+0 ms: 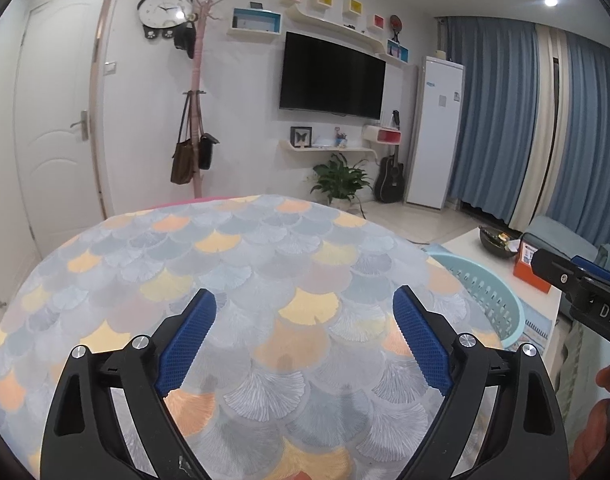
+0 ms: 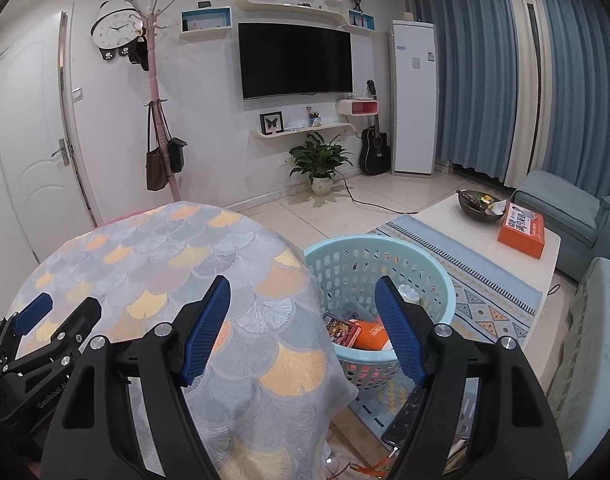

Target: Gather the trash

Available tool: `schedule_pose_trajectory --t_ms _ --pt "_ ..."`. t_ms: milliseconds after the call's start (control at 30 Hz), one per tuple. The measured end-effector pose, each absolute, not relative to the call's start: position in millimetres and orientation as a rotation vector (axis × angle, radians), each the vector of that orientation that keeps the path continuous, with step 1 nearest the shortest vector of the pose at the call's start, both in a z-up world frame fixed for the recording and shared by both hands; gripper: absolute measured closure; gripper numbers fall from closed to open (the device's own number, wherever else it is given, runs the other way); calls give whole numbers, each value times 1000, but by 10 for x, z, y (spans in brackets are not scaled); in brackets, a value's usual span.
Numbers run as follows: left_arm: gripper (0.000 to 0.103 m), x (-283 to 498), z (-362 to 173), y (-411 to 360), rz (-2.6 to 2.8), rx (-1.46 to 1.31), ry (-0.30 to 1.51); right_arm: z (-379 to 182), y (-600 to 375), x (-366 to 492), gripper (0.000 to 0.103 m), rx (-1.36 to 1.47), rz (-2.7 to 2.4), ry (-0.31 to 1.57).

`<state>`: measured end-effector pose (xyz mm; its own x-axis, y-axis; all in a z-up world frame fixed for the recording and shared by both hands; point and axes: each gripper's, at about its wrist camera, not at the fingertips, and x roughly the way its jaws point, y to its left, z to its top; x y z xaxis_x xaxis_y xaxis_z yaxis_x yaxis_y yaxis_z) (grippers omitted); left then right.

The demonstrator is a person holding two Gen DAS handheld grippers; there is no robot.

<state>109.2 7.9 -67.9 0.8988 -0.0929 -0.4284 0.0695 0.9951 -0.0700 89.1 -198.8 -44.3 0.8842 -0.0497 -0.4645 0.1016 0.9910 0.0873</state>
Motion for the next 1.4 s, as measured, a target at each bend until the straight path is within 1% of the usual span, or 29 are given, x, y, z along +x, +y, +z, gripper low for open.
schedule_pose_trajectory --t_ms 733,967,1400 --pt "14 1083 -668 79 -82 -54 449 -444 -1984 899 32 108 -77 480" --pt "14 1087 -685 97 -82 -60 459 -461 -1981 912 29 112 -76 488" --pt "13 1089 -709 114 -83 -67 465 -471 -1971 889 28 116 -80 489"
